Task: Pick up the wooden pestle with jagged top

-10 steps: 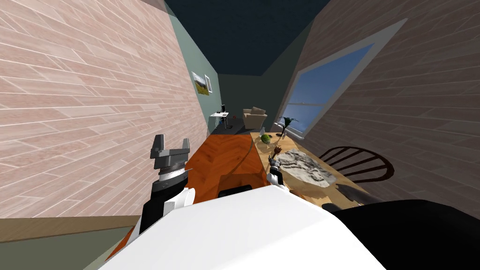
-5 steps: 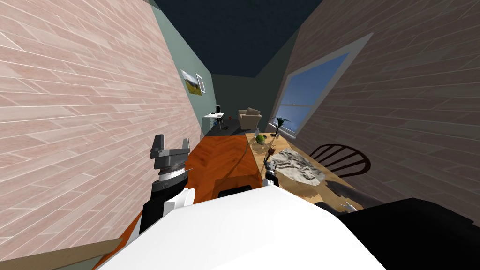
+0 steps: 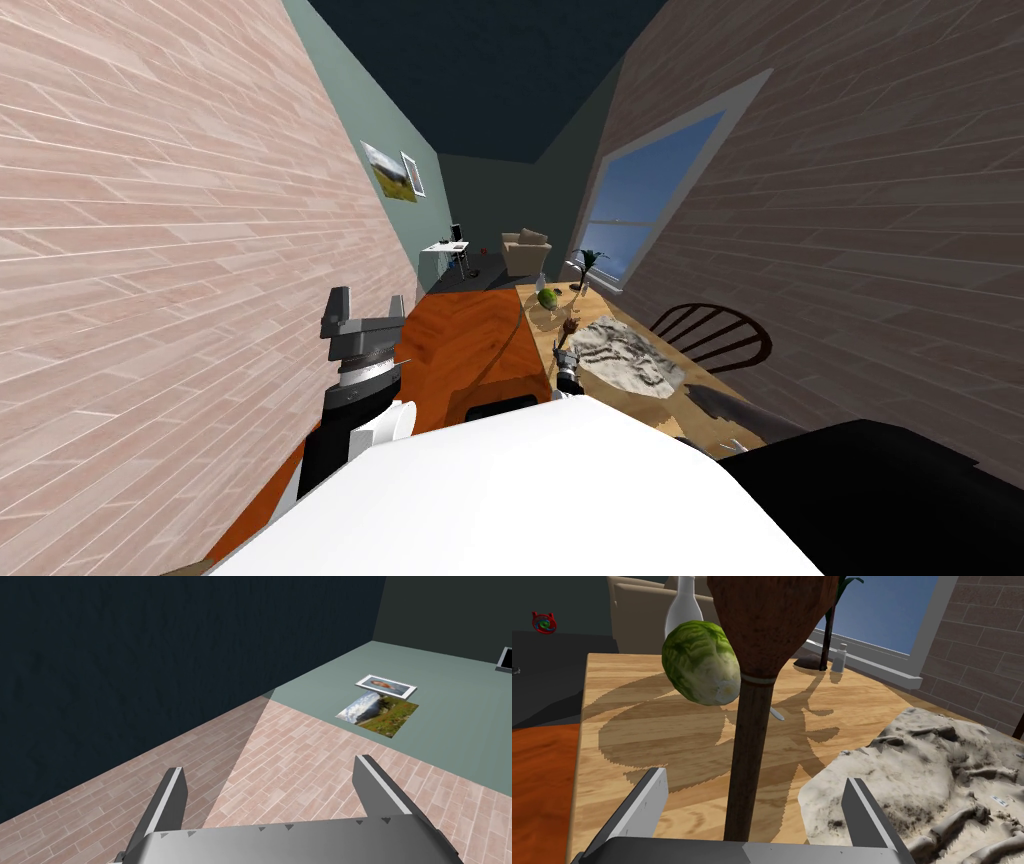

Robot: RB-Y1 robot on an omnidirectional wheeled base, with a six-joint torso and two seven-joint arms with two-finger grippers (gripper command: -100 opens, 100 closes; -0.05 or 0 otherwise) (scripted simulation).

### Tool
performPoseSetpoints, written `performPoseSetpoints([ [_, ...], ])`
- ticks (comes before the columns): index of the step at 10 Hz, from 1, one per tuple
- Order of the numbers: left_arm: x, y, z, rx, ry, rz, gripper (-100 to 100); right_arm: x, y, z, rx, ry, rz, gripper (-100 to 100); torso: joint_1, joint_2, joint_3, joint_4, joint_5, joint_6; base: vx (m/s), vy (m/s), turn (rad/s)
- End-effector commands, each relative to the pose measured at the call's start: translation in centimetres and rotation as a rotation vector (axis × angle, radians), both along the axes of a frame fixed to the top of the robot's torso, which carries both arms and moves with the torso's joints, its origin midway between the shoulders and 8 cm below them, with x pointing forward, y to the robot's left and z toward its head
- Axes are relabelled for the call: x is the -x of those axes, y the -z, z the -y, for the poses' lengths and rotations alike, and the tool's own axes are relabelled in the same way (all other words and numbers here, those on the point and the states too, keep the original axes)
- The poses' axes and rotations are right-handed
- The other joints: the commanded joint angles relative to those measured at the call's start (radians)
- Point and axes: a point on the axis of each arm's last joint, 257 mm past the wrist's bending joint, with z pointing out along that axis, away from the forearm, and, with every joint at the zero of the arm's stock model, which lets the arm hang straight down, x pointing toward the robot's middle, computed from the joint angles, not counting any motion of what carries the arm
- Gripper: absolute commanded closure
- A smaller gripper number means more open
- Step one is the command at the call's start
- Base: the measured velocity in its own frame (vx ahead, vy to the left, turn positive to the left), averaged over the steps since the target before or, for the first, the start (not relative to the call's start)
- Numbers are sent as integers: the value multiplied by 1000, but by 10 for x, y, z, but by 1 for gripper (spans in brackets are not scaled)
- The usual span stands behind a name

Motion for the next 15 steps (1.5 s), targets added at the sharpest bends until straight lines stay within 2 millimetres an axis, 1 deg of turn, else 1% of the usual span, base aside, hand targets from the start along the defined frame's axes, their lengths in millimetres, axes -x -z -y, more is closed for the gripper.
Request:
performPoseSetpoints([
  [1,0,0,0,0,0,0,0,4,-1,-18,2,-20,2,-100,0,0,0,0,0,0,76,-77,-91],
  [2,0,0,0,0,0,0,0,13,-4,-38,6,-25,6,-100,0,0,0,0,0,-1,78,-129,-201],
  [3,0,0,0,0,0,0,0,12,-3,-49,0,-46,5,-100,-3,0,0,0,-1,0,83,-99,-72],
  [4,0,0,0,0,0,0,0,22,-6,-68,1,-45,6,-100,-2,-1,0,0,-1,-1,134,-122,-170],
  [5,0,0,0,0,0,0,0,20,-7,-79,-6,-67,10,-100,-3,-3,-2,-1,-1,0,112,-100,-75],
  [6,0,0,0,0,0,0,0,31,-10,-96,-6,-62,11,-100,-2,-2,-1,0,-1,-1,105,-102,-148],
  [7,0,0,0,0,0,0,0,29,-12,-108,-15,-84,16,-100,-2,-2,-1,0,0,0,74,-89,-103],
  [8,0,0,0,0,0,0,0,38,-20,-123,-18,-71,25,-100,-1,0,0,0,0,-1,78,-124,-199],
  [9,0,0,0,0,0,0,0,38,-19,-135,-28,-96,24,-100,-3,0,0,0,-1,0,93,-87,-72],
  [10,0,0,0,0,0,0,0,47,-28,-152,-34,-83,33,-100,-2,0,0,0,-1,-1,121,-85,-158],
  [11,0,0,0,0,0,0,0,47,-29,-162,-43,-103,33,-100,-1,-2,-1,0,0,-1,106,-86,-87],
  [12,0,0,0,0,0,0,0,46,-27,-155,-39,-94,33,-100,-1,-2,-1,0,0,-1,40,-35,1],
  [13,0,0,0,0,0,0,0,46,-28,-156,-37,-95,33,100,1,2,1,0,0,-1,9,-7,2],
  [15,0,0,0,0,0,0,0,45,-29,-156,-38,-96,35,100,3,5,3,1,1,-1,0,0,0],
])
